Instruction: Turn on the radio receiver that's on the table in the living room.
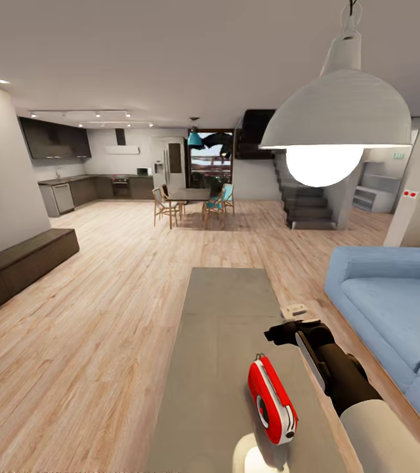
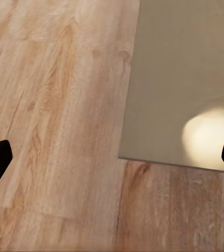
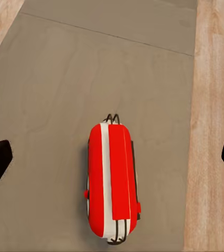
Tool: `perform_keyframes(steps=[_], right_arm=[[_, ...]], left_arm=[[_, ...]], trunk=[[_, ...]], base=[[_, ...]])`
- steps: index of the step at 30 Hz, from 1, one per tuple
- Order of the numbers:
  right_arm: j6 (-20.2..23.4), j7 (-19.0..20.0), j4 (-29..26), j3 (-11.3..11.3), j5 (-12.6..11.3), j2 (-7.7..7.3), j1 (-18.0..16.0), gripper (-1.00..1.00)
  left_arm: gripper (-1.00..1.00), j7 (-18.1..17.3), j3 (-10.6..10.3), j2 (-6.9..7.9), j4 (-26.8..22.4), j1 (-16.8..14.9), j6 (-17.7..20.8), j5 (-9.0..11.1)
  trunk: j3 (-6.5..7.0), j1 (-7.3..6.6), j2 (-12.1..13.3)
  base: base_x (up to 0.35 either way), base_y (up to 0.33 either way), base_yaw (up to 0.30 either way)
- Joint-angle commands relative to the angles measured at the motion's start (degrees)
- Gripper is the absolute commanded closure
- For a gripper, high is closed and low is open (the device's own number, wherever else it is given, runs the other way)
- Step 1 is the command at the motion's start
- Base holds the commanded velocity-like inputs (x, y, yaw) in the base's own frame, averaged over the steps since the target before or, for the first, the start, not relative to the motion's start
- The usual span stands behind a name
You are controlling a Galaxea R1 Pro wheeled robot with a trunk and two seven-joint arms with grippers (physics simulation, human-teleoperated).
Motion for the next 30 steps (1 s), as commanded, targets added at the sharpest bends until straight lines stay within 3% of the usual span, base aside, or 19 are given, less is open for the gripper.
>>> perform_keyframes(steps=[1, 8, 13, 15, 16, 17, 19, 22, 25, 30], right_arm=[[0.0, 0.0, 0.0, 0.0, 0.0, 0.00, 0.0, -1.00], [0.0, 0.7, 0.0, -0.3, -0.2, -0.12, 0.0, -1.00], [0.1, 0.9, 0.2, -5.2, -0.6, -0.31, 0.0, -1.00], [0.3, 0.9, 0.2, -7.6, -0.6, -1.31, 0.0, -1.00], [0.2, 1.9, 0.4, -9.7, -0.6, -3.31, 0.0, -1.00], [0.2, 2.5, 0.5, -10.4, -0.7, -4.02, 0.0, -1.00], [0.1, 6.0, 0.6, -12.6, -0.7, -6.37, 0.0, -1.00], [0.1, 10.9, 0.7, -14.1, -0.5, -8.18, 0.0, -1.00], [0.0, 13.7, 0.8, -14.3, -0.2, -8.90, 0.0, -1.00], [-0.1, 14.0, 0.7, -14.3, 0.0, -9.03, 0.0, -1.00]], left_arm=[[-1.00, 0.0, 0.0, 0.00, 0.0, 0.0, 0.0, 0.0], [-1.00, 0.0, 0.0, -0.03, 0.0, 0.0, 0.0, 0.0], [-1.00, -0.1, 0.0, 0.00, 0.0, 0.0, -0.1, 0.0], [-1.00, -0.1, 0.0, -0.04, 0.0, 0.0, -0.1, 0.0], [-1.00, -0.1, 0.0, -0.02, 0.0, 0.0, -0.1, 0.0], [-1.00, -0.1, 0.0, -0.01, 0.0, 0.0, -0.1, 0.0], [-1.00, -0.1, 0.0, -0.01, 0.0, 0.0, -0.1, 0.0], [-1.00, -0.1, 0.0, 0.00, 0.0, 0.0, -0.1, 0.0], [-1.00, -0.1, 0.0, 0.00, 0.0, 0.0, -0.1, 0.0], [-1.00, 0.1, 0.3, 0.14, 0.0, 0.0, -0.2, 0.0]], trunk=[[0.00, 0.00, 0.0], [0.00, 0.00, 0.0], [0.00, 0.00, 0.0], [0.00, 0.00, 0.0], [0.00, 0.00, 0.0], [0.00, 0.00, 0.0], [0.00, 0.00, 0.0], [0.00, 0.00, 0.0], [0.00, 0.00, 0.0], [0.00, 0.00, 0.0]], base=[[0.000, 0.000, 0.123], [0.000, 0.000, 0.037], [0.000, 0.000, 0.001], [0.000, 0.000, 0.000], [0.000, 0.000, 0.000], [0.000, 0.000, 0.000], [0.000, 0.000, 0.000], [0.000, 0.000, 0.000], [0.000, 0.000, 0.000], [0.000, 0.000, 0.000]])
